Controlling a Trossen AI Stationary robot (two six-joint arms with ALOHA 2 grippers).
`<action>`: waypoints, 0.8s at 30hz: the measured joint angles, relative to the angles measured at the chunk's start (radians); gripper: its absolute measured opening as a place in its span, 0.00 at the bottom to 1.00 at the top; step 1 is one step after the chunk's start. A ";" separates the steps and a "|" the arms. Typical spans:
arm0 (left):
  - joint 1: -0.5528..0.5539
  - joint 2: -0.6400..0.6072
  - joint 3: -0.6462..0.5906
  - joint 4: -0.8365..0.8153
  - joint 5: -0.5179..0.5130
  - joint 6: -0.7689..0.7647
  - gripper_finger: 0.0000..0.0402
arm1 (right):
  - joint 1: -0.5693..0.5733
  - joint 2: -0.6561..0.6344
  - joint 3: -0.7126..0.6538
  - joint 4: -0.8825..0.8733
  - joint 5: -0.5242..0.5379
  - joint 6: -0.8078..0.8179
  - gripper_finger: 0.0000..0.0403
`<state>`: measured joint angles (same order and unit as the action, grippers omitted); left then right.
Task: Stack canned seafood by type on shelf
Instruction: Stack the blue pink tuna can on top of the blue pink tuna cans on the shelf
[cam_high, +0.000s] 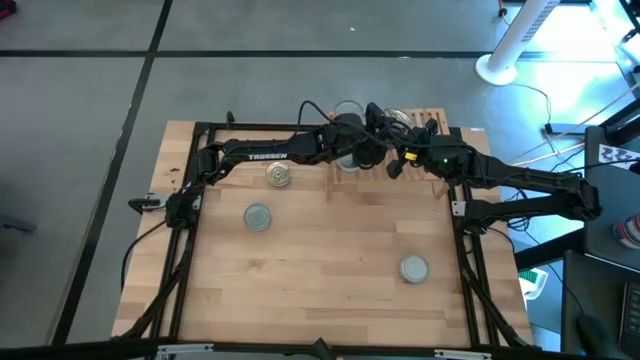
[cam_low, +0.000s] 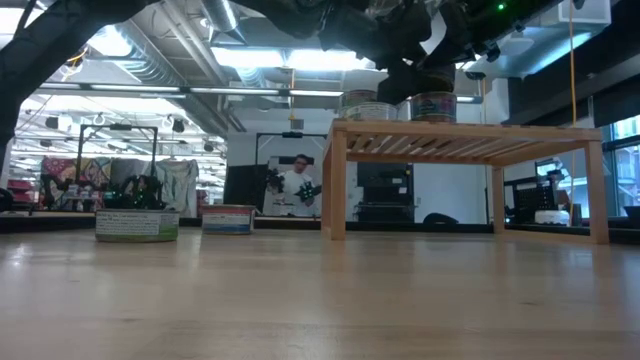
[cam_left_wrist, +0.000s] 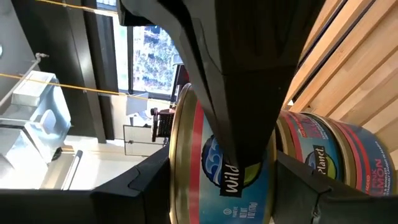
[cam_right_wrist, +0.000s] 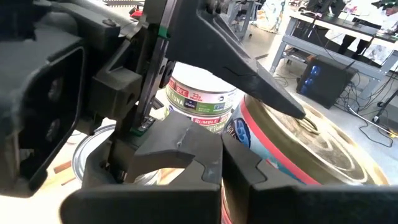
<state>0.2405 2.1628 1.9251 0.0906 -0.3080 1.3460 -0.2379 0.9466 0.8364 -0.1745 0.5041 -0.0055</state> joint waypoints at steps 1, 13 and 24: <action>0.000 0.000 0.000 0.000 0.000 -0.003 0.52 | 0.000 0.000 0.000 0.000 0.000 0.000 0.01; 0.001 0.000 0.000 0.002 -0.002 -0.010 0.52 | 0.000 0.000 0.000 0.000 0.000 0.000 0.01; 0.001 0.000 0.000 0.003 -0.050 -0.036 0.52 | 0.000 0.000 0.000 0.000 0.000 0.000 0.01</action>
<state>0.2417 2.1628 1.9251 0.0941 -0.3577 1.3101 -0.2381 0.9467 0.8364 -0.1741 0.5041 -0.0051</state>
